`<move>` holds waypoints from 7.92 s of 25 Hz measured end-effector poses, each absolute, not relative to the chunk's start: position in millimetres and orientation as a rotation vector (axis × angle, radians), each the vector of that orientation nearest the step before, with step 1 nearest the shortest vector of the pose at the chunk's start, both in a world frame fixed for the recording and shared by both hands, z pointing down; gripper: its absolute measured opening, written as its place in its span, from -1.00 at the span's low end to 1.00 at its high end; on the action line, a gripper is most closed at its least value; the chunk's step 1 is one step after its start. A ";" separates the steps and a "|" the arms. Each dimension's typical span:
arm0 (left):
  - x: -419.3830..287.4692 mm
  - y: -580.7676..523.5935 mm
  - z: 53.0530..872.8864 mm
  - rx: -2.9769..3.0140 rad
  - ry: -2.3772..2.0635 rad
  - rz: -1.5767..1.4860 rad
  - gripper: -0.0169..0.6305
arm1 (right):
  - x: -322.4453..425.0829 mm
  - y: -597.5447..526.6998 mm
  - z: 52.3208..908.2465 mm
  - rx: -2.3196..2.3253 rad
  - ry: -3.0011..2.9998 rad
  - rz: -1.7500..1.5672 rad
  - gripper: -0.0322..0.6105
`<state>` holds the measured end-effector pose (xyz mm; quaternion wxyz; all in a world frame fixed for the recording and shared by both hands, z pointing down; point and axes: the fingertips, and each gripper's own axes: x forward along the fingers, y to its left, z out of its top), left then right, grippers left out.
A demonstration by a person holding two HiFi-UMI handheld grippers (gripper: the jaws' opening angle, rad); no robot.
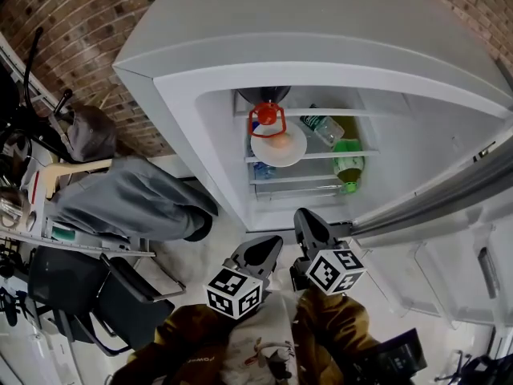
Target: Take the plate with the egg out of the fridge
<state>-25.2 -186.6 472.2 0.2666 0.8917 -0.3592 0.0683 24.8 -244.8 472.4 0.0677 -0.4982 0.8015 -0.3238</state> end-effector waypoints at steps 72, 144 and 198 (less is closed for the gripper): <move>-49.0 -192.5 466.3 2.389 -1.027 0.202 -0.92 | 20.2 -367.6 511.9 -1.041 1.874 -1.677 -0.72; -50.3 -182.7 459.4 2.377 -1.046 0.165 -0.92 | 24.2 -375.6 521.1 -0.898 1.586 -1.839 -0.83; -35.9 -192.5 466.8 2.365 -0.960 0.134 -0.92 | 70.0 -241.0 448.9 -0.806 1.576 -1.674 -0.83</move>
